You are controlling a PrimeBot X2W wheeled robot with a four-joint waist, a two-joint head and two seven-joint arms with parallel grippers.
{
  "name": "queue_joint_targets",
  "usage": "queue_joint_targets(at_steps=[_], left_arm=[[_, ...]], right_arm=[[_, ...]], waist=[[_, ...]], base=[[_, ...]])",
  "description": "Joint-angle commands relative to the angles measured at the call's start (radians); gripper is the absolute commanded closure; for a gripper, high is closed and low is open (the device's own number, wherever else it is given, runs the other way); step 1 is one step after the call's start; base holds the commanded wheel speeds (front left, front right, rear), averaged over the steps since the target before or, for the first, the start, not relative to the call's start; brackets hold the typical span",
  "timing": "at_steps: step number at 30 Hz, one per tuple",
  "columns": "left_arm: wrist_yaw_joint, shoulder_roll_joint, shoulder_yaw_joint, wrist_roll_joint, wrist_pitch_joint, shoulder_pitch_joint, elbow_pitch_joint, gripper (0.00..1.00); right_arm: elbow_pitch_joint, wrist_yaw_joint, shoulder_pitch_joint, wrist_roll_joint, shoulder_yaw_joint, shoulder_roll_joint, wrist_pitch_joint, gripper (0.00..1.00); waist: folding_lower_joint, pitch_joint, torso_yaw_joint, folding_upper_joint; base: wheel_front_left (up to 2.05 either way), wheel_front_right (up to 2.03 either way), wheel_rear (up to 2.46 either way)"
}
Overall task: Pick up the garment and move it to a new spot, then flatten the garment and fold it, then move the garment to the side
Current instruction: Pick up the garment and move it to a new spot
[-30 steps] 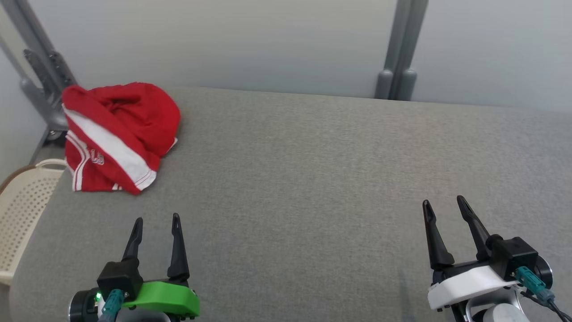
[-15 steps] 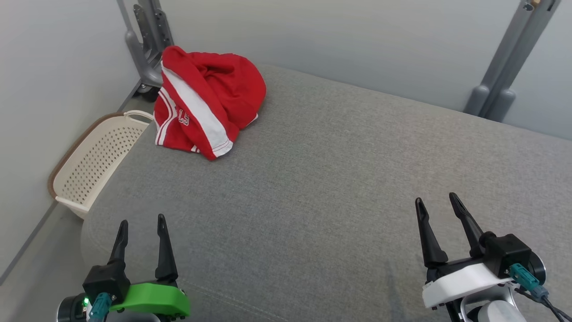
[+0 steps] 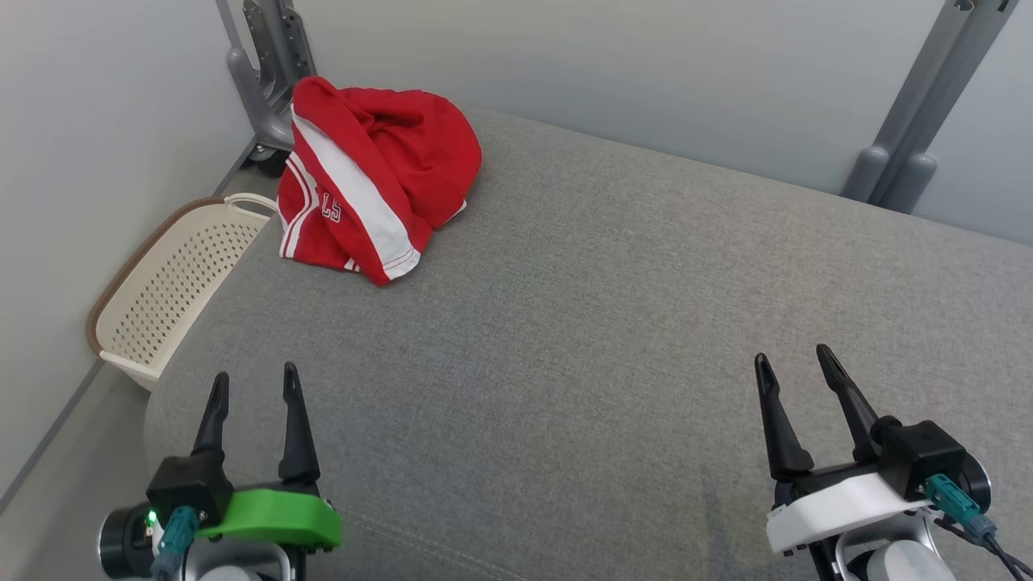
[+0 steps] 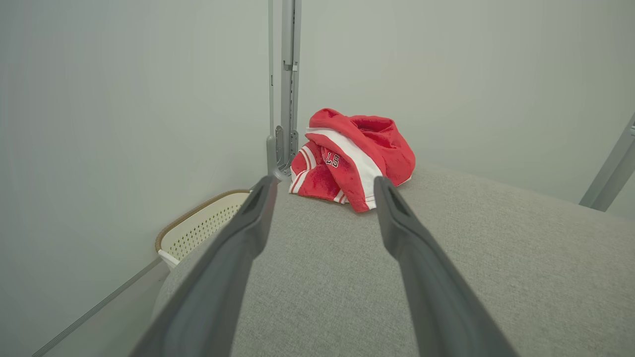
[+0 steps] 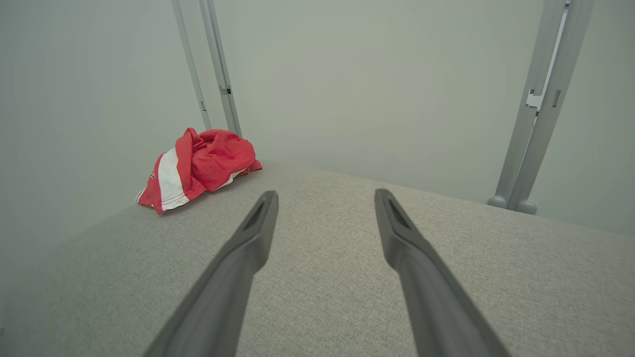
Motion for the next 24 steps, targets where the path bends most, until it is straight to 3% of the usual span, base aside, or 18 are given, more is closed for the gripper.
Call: queue_joint_targets(at_steps=[1,11,24], left_arm=[[-0.009,0.009,0.003,0.009,0.0,-0.031,0.0,0.0],[-0.05,0.108,0.027,0.046,0.014,-0.315,0.092,0.0],[-0.101,0.259,0.066,0.02,0.194,-0.731,0.364,0.0]], right_arm=[[-0.005,0.0,0.003,-0.003,-0.004,-0.005,-0.002,0.0],[-0.022,0.0,-0.015,-0.019,0.002,-0.005,-0.002,0.0],[-0.033,0.0,-0.094,-0.083,0.028,-0.005,-0.002,0.0]], waist=[[0.0,0.004,-0.004,0.0],[0.0,0.035,-0.049,0.0],[0.0,0.189,-0.211,0.0]], base=[[0.0,0.0,0.0],[0.0,0.0,0.0],[0.0,0.0,0.0]])
